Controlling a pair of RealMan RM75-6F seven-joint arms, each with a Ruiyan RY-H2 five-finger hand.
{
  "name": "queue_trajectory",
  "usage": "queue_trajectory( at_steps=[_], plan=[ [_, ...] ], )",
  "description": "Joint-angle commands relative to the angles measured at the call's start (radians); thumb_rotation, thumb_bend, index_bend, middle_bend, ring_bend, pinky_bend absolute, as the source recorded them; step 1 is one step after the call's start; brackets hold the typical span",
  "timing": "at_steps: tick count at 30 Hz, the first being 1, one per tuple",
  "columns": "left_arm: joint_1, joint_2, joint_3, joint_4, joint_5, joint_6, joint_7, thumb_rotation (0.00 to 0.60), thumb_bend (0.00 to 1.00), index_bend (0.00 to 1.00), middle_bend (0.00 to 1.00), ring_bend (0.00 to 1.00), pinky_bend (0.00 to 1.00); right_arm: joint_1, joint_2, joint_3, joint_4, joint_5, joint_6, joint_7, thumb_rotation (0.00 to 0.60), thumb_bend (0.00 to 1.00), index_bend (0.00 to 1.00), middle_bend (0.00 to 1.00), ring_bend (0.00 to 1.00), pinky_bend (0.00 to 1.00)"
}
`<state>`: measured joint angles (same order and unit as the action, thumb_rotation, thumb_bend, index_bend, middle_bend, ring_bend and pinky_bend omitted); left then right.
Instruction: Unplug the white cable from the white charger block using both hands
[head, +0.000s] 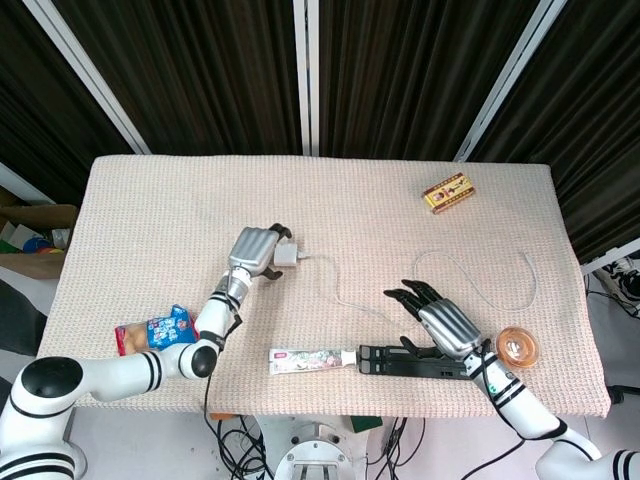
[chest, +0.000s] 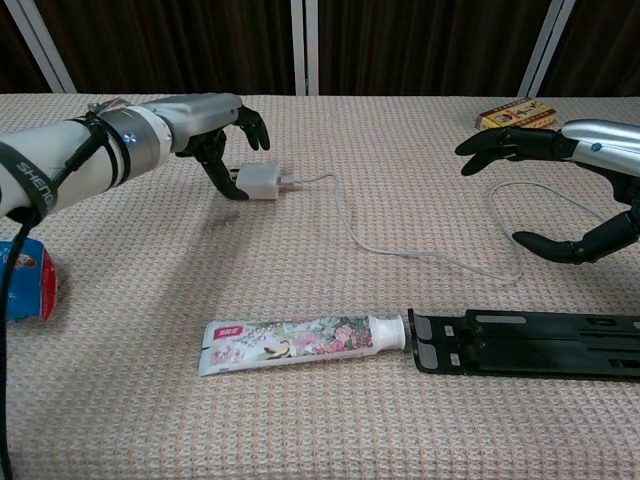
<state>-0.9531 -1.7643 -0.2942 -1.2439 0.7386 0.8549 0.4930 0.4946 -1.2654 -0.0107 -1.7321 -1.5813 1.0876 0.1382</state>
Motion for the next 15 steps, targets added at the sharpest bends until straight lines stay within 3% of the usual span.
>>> queue_trajectory(
  at_steps=[1, 10, 15],
  plan=[
    [-0.030, -0.042, -0.027, 0.042, -0.050, -0.017, 0.000, 0.600, 0.12, 0.28, 0.23, 0.66, 0.90, 0.000, -0.001, 0.000, 0.002, 0.000, 0.001, 0.004, 0.600, 0.45, 0.15, 0.18, 0.00, 0.10],
    [-0.073, -0.069, -0.041, 0.147, -0.119, -0.058, 0.016, 0.600, 0.12, 0.29, 0.23, 0.65, 0.90, -0.009, -0.005, -0.002, 0.010, 0.005, 0.011, 0.011, 0.600, 0.45, 0.15, 0.18, 0.00, 0.10],
    [-0.070, -0.043, -0.053, 0.141, -0.159, -0.076, 0.002, 0.600, 0.12, 0.32, 0.24, 0.65, 0.90, -0.013, -0.007, -0.003, 0.014, 0.004, 0.016, 0.013, 0.600, 0.45, 0.15, 0.18, 0.00, 0.10]
  ],
)
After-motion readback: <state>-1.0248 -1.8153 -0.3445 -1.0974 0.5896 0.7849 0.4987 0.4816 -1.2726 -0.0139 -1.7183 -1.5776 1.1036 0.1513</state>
